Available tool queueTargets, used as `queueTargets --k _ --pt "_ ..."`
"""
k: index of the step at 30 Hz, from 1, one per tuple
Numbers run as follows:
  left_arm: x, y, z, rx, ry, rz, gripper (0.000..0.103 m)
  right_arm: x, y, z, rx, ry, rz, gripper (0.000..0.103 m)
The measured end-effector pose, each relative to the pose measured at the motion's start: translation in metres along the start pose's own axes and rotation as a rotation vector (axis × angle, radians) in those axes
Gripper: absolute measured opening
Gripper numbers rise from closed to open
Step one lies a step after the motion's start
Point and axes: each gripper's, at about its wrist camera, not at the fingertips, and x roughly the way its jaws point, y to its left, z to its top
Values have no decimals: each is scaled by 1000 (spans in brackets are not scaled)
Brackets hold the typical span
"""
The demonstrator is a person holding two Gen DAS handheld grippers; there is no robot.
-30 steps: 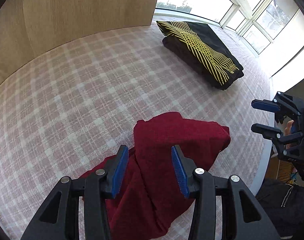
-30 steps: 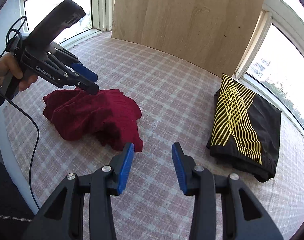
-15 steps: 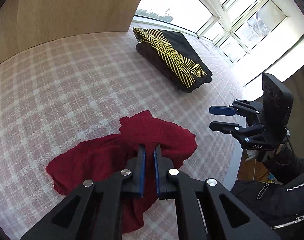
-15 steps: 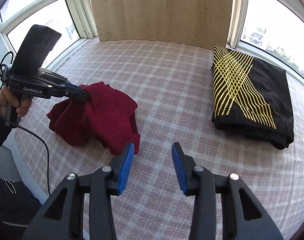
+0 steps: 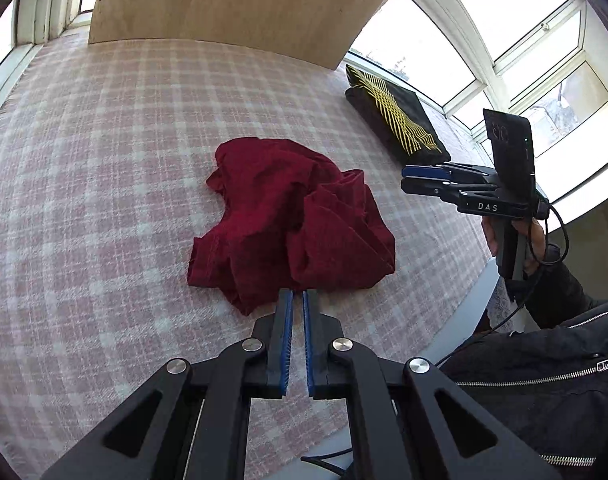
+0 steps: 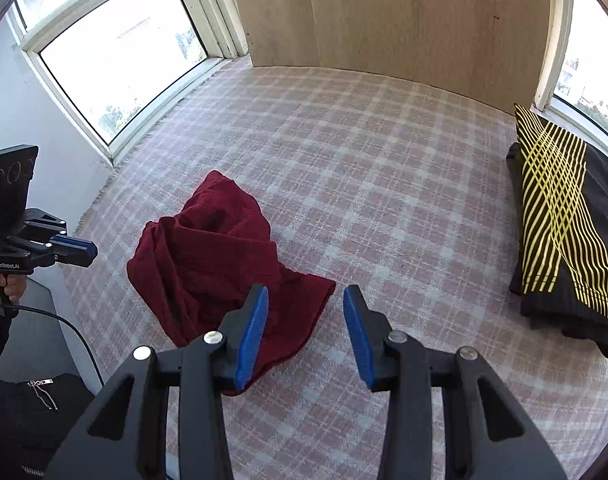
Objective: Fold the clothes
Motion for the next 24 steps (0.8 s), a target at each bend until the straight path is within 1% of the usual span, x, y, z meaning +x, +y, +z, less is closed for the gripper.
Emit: queueTargets --k 2,5,6,8,9,10,12,15,17,21,24 --pt "-4 -4 1 17 -11 43 3 3 2 -4 -3 20 17 39" --pt "-9 -35 24 129 -38 61 4 8 3 -12 5 46 34 39" --pt "-7 -50 37 178 -39 56 6 9 2 -15 9 52 31 39" --pt "3 -74 60 265 -32 53 18 11 -2 -20 22 58 22 39" --pt "12 -88 72 323 -15 49 29 11 -6 -23 31 57 16 39" --pt "21 -101 82 385 -2 53 37 10 -9 -25 47 54 17 39" --pt "47 -122 99 494 46 61 39 7 -18 -28 77 43 18 39" --pt "89 -137 115 589 146 85 38 5 -26 -29 88 30 -5 39" --pt "109 -140 114 641 221 92 38 3 -29 -30 90 24 -18 39" --pt "133 -143 107 703 319 89 38 5 -37 -29 103 20 -17 39" --pt "141 -139 104 721 349 133 38 12 -39 -25 104 31 -3 39"
